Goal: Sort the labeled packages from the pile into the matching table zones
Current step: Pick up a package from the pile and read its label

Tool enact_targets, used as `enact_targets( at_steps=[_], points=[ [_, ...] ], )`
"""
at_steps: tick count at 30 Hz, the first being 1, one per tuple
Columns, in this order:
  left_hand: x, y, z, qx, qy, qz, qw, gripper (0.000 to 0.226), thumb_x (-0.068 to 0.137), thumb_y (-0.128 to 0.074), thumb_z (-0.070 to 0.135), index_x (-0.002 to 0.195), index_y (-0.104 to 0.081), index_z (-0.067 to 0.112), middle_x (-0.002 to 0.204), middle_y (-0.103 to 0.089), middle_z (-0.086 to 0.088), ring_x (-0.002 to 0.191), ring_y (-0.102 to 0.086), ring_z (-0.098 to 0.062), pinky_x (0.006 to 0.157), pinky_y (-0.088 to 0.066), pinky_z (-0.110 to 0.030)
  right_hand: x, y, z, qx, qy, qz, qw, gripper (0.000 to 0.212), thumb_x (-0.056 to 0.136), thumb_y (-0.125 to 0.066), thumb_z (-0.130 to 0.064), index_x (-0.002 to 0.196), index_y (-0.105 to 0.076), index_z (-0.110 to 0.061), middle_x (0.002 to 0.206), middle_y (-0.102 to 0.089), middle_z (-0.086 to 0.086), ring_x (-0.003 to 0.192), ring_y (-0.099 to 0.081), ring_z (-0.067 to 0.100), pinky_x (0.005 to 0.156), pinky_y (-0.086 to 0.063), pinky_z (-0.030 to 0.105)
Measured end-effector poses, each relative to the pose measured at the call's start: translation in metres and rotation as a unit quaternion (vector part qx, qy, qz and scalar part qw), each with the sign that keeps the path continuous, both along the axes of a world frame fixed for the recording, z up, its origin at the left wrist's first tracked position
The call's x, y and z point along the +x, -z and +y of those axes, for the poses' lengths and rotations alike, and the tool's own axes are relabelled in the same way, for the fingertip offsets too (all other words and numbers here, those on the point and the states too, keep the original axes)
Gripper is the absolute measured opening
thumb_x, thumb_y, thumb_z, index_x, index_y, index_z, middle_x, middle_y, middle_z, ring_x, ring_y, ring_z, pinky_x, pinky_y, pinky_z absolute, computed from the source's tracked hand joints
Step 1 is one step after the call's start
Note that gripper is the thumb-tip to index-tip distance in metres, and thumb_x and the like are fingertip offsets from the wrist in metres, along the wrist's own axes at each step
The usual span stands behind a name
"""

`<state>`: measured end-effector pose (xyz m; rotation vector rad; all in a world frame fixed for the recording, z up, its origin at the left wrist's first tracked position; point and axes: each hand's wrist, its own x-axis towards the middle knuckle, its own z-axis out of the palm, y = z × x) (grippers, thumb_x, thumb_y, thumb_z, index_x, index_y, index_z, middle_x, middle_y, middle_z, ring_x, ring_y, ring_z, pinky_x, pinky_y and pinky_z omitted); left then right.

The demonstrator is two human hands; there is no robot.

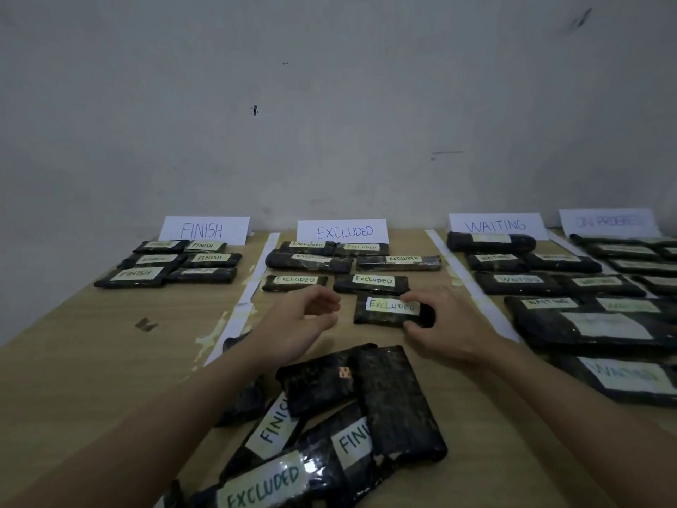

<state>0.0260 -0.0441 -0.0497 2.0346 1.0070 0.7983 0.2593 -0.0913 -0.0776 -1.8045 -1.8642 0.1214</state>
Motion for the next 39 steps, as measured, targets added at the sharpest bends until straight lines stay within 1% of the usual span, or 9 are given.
enact_targets(
  at_steps=[9, 14, 18, 22, 25, 28, 32, 37, 39],
  points=[
    [-0.001, 0.004, 0.004, 0.033, 0.013, 0.023, 0.999, 0.022, 0.087, -0.058, 0.010, 0.109, -0.059, 0.015, 0.106, -0.064, 0.003, 0.100, -0.059, -0.004, 0.079, -0.044, -0.004, 0.004, -0.005, 0.017, -0.034, 0.018, -0.026, 0.999, 0.043, 0.084, -0.056, -0.025, 0.127, -0.054, -0.017, 0.130, -0.047, 0.000, 0.118, -0.044, 0.018, 0.100, -0.034, 0.031],
    [-0.007, 0.004, 0.004, 0.040, 0.014, 0.041, 0.998, 0.023, 0.088, -0.056, 0.009, 0.111, -0.059, 0.014, 0.106, -0.064, 0.003, 0.102, -0.059, -0.005, 0.080, -0.042, -0.006, 0.002, -0.003, 0.011, -0.016, 0.013, -0.011, 1.000, 0.046, 0.084, -0.057, -0.023, 0.130, -0.052, -0.020, 0.131, -0.046, -0.001, 0.120, -0.042, 0.015, 0.101, -0.031, 0.030],
    [-0.017, 0.005, 0.001, 0.053, 0.017, 0.075, 0.996, 0.021, 0.089, -0.055, 0.011, 0.109, -0.060, 0.016, 0.107, -0.063, 0.004, 0.101, -0.057, -0.003, 0.076, -0.041, -0.003, -0.020, -0.009, 0.003, 0.030, -0.052, 0.051, 0.997, 0.033, 0.084, -0.061, -0.020, 0.117, -0.063, -0.017, 0.116, -0.059, -0.002, 0.106, -0.052, 0.009, 0.094, -0.042, 0.026],
    [-0.033, 0.005, -0.003, 0.076, 0.017, 0.129, 0.989, 0.023, 0.091, -0.052, 0.013, 0.113, -0.059, 0.016, 0.110, -0.062, 0.006, 0.104, -0.055, -0.003, 0.077, -0.038, -0.003, -0.053, -0.023, -0.012, -0.002, -0.150, 0.068, 0.986, 0.024, 0.084, -0.064, -0.021, 0.108, -0.068, -0.017, 0.106, -0.067, -0.007, 0.095, -0.057, -0.001, 0.086, -0.042, 0.012],
    [-0.044, 0.004, -0.005, 0.092, 0.012, 0.163, 0.982, 0.024, 0.092, -0.050, 0.012, 0.114, -0.059, 0.015, 0.112, -0.062, 0.005, 0.106, -0.055, -0.005, 0.077, -0.035, -0.003, -0.073, -0.029, -0.020, -0.038, -0.212, 0.059, 0.975, 0.026, 0.081, -0.068, -0.028, 0.106, -0.069, -0.022, 0.107, -0.067, -0.011, 0.097, -0.056, -0.005, 0.090, -0.042, 0.014],
    [-0.054, 0.002, -0.009, 0.102, 0.014, 0.178, 0.979, 0.026, 0.092, -0.049, 0.011, 0.116, -0.059, 0.015, 0.115, -0.061, 0.004, 0.106, -0.053, -0.004, 0.079, -0.036, -0.004, -0.088, -0.031, -0.024, -0.087, -0.263, -0.013, 0.961, 0.040, 0.075, -0.070, -0.044, 0.112, -0.065, -0.029, 0.113, -0.063, -0.014, 0.102, -0.055, 0.000, 0.093, -0.043, 0.026],
    [-0.059, -0.003, -0.013, 0.112, 0.017, 0.178, 0.978, 0.028, 0.092, -0.046, 0.008, 0.117, -0.058, 0.016, 0.115, -0.060, 0.007, 0.104, -0.051, -0.001, 0.081, -0.035, -0.004, -0.098, -0.034, -0.022, -0.092, -0.259, -0.097, 0.957, 0.057, 0.067, -0.071, -0.056, 0.117, -0.061, -0.031, 0.116, -0.061, -0.013, 0.103, -0.053, 0.006, 0.090, -0.047, 0.035],
    [-0.058, -0.010, -0.016, 0.099, 0.020, 0.135, 0.986, 0.028, 0.094, -0.042, 0.007, 0.113, -0.061, 0.015, 0.114, -0.062, 0.003, 0.107, -0.054, -0.007, 0.090, -0.041, -0.014, -0.106, -0.038, -0.024, -0.009, -0.278, -0.138, 0.950, 0.031, 0.085, -0.059, -0.039, 0.114, -0.063, -0.032, 0.093, -0.070, -0.007, 0.083, -0.060, 0.012, 0.075, -0.050, 0.034],
    [-0.058, -0.013, -0.017, 0.058, 0.002, 0.063, 0.996, 0.027, 0.097, -0.038, 0.013, 0.111, -0.062, 0.013, 0.110, -0.063, 0.000, 0.108, -0.056, -0.013, 0.095, -0.043, -0.026, -0.108, -0.045, -0.026, 0.052, -0.260, -0.065, 0.962, 0.027, 0.087, -0.055, -0.028, 0.112, -0.065, -0.028, 0.081, -0.071, -0.007, 0.067, -0.061, 0.008, 0.063, -0.049, 0.026]
  ],
)
